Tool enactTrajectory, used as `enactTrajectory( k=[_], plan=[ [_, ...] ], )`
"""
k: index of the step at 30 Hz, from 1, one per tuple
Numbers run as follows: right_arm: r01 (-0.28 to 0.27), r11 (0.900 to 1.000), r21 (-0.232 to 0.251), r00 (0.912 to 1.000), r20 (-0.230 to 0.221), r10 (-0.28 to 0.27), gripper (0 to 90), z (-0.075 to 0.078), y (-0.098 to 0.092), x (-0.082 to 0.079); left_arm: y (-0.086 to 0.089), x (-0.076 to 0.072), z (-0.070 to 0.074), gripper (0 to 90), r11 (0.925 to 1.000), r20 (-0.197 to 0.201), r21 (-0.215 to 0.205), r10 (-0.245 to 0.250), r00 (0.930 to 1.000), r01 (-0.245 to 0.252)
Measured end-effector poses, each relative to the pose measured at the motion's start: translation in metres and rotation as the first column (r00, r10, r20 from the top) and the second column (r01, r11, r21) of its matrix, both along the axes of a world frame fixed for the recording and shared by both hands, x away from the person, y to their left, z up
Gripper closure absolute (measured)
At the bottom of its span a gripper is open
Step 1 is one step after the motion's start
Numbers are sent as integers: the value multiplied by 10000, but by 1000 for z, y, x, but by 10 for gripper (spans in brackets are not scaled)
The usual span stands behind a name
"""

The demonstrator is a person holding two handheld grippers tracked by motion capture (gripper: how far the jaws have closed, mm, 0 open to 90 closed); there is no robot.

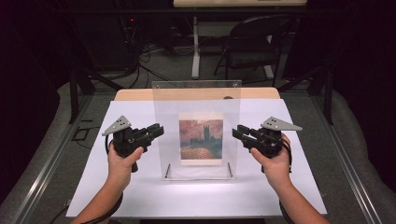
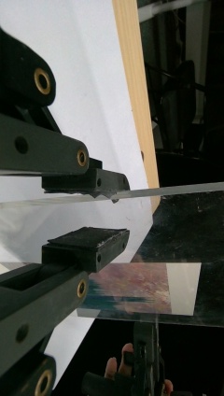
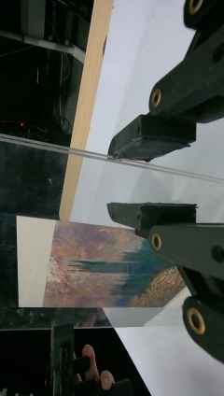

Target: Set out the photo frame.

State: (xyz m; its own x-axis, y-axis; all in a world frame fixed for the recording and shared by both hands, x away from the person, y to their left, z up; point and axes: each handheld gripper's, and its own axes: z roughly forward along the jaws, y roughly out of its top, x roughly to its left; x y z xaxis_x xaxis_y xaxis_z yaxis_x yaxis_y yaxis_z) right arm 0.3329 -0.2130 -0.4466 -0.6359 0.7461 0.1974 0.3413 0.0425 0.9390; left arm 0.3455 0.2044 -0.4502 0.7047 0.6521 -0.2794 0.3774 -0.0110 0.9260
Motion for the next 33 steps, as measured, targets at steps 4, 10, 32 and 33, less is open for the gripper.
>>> enactTrajectory(
  k=[4, 10, 32, 33],
  plan=[
    [-13, 10000, 18, 10000, 71, 13, 672, -1, 0, -6, 0, -5, 0, 717, 9999, 18, -82, -59, 10000, 59],
    [-132, 9998, 175, 9999, 107, 130, 673, -1, -2, -13, 1, -11, 0, 717, 9999, 64, -107, -129, 9999, 130],
    [-604, 9963, 608, 9980, 222, 592, 667, -3, -4, -35, 0, -39, -1, 681, 9989, 352, -93, -454, 9984, 458],
    [-611, 9962, 621, 9979, 244, 596, 666, -3, -4, -35, 1, -39, -1, 681, 9989, 332, -68, -460, 9984, 462]
  ],
)
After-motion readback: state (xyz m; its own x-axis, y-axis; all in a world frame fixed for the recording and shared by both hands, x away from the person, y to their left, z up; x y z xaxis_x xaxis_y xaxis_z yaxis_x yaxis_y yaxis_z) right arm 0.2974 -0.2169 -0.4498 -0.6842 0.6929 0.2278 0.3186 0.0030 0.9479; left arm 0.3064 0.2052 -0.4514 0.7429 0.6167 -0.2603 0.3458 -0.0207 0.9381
